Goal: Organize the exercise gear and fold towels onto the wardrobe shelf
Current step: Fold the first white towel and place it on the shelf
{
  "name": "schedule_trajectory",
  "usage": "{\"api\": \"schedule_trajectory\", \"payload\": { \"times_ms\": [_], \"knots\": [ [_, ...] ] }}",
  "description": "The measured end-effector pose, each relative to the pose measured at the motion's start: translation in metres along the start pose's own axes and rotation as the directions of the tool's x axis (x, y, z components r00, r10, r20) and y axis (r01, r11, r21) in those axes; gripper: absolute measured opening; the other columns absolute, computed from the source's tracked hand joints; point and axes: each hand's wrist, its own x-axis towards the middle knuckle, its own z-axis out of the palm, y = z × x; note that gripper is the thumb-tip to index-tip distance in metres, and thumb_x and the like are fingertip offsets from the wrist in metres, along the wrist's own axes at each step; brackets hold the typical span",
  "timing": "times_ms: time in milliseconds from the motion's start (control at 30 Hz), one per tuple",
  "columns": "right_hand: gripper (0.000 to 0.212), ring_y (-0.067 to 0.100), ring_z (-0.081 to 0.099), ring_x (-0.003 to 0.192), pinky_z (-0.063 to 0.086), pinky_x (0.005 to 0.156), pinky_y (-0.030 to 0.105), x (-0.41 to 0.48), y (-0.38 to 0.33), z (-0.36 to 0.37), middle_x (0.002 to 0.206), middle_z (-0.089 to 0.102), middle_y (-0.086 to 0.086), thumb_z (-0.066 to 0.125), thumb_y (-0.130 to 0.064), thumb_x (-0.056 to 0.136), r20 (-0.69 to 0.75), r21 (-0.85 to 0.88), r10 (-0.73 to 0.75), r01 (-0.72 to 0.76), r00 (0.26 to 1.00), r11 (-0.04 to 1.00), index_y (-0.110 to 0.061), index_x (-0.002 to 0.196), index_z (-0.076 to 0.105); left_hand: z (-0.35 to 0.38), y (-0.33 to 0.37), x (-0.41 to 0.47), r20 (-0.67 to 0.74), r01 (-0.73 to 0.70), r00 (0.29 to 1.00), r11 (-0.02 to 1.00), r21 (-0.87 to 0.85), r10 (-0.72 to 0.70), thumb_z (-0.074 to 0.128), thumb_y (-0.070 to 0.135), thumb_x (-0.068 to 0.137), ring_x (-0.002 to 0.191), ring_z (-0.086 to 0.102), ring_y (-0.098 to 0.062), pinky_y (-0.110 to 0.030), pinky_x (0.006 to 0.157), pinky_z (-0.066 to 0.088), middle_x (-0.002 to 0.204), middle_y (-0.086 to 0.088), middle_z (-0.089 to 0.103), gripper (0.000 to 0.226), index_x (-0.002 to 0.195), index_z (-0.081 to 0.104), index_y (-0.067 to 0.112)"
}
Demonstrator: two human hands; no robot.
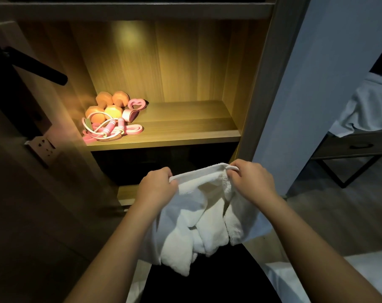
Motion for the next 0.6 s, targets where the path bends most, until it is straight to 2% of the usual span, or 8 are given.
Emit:
{"api": "schedule_trajectory", "payload": {
  "times_ms": [133, 233, 300, 367, 400, 467, 533, 600],
  "knots": [
    [0.021, 0.021, 0.062, 0.088, 0.038, 0.061, 0.029, -0.002, -0.001, -0.001, 0.087, 0.063, -0.005, 0.047, -0.038, 0.097, 0.036, 0.016, 0.027, -0.027, 0.999, 0.999, -0.031, 0.110, 0.061, -0.005, -0.003, 0.000, -0.088, 0.005, 0.996, 0.954, -0.300, -0.033, 0.045, 0.017, 0.100, 0.075, 0.052, -0.008, -0.021, 0.056, 0.036, 0.085, 0.002, 0.060, 0.018, 0.094, 0.062, 0.021],
    [0.049, 0.015, 0.062, 0.088, 0.051, 0.070, 0.034, -0.006, -0.016, -0.003, 0.096, 0.065, -0.011, 0.055, -0.041, 0.092, 0.083, 0.176, -0.094, 0.078, 0.992, 0.981, -0.039, 0.139, 0.043, -0.020, 0.012, 0.002, -0.114, -0.113, 0.990, 0.944, -0.311, 0.081, 0.044, 0.016, 0.098, 0.080, 0.057, -0.014, -0.029, 0.064, 0.045, 0.086, 0.002, 0.062, 0.019, 0.095, 0.062, 0.022],
    [0.059, 0.009, 0.061, 0.084, 0.053, 0.072, 0.035, -0.009, -0.030, -0.004, 0.091, 0.062, -0.018, 0.060, -0.041, 0.089, 0.096, 0.295, -0.197, 0.161, 0.976, 0.942, -0.045, 0.143, 0.036, -0.031, 0.026, 0.000, -0.086, -0.205, 0.978, 0.940, -0.273, 0.188, 0.046, 0.016, 0.096, 0.082, 0.060, -0.018, -0.037, 0.071, 0.050, 0.086, 0.001, 0.065, 0.019, 0.096, 0.063, 0.023],
    [0.046, 0.007, 0.063, 0.089, 0.053, 0.076, 0.035, -0.006, -0.041, -0.005, 0.099, 0.067, -0.018, 0.061, -0.035, 0.089, 0.073, 0.379, -0.261, 0.216, 0.962, 0.900, -0.043, 0.132, 0.049, -0.043, 0.041, -0.001, -0.084, -0.291, 0.957, 0.928, -0.231, 0.279, 0.048, 0.018, 0.094, 0.080, 0.061, -0.022, -0.041, 0.073, 0.051, 0.084, -0.001, 0.066, 0.017, 0.096, 0.064, 0.024],
    [0.033, 0.006, 0.062, 0.089, 0.052, 0.074, 0.035, -0.003, -0.046, -0.006, 0.097, 0.068, -0.017, 0.060, -0.032, 0.089, 0.039, 0.395, -0.263, 0.227, 0.964, 0.890, -0.041, 0.120, 0.058, -0.049, 0.047, -0.001, -0.090, -0.326, 0.945, 0.922, -0.211, 0.314, 0.050, 0.020, 0.093, 0.079, 0.060, -0.023, -0.041, 0.072, 0.051, 0.083, -0.001, 0.066, 0.016, 0.096, 0.065, 0.025],
    [0.012, 0.006, 0.059, 0.078, 0.045, 0.060, 0.031, 0.004, -0.052, -0.011, 0.081, 0.065, -0.014, 0.057, -0.029, 0.088, -0.057, 0.392, -0.210, 0.215, 0.976, 0.894, -0.038, 0.094, 0.061, -0.061, 0.057, 0.001, -0.119, -0.372, 0.927, 0.911, -0.176, 0.356, 0.052, 0.023, 0.093, 0.078, 0.060, -0.026, -0.040, 0.069, 0.050, 0.082, -0.003, 0.066, 0.014, 0.097, 0.065, 0.025],
    [0.006, 0.011, 0.057, 0.071, 0.036, 0.053, 0.028, 0.011, -0.054, -0.020, 0.070, 0.060, -0.012, 0.055, -0.031, 0.088, -0.147, 0.370, -0.138, 0.183, 0.980, 0.911, -0.034, 0.087, 0.061, -0.069, 0.061, 0.004, -0.165, -0.390, 0.915, 0.912, -0.130, 0.368, 0.054, 0.021, 0.092, 0.080, 0.059, -0.029, -0.039, 0.067, 0.048, 0.085, -0.007, 0.067, 0.013, 0.098, 0.065, 0.022],
    [0.008, 0.018, 0.057, 0.070, 0.034, 0.053, 0.029, 0.017, -0.055, -0.031, 0.069, 0.059, -0.010, 0.055, -0.033, 0.089, -0.254, 0.333, -0.106, 0.190, 0.962, 0.923, -0.028, 0.086, 0.060, -0.075, 0.061, 0.009, -0.216, -0.388, 0.904, 0.920, -0.057, 0.368, 0.055, 0.015, 0.089, 0.083, 0.059, -0.031, -0.039, 0.066, 0.044, 0.088, -0.008, 0.067, 0.014, 0.099, 0.064, 0.019]
  ]
}}
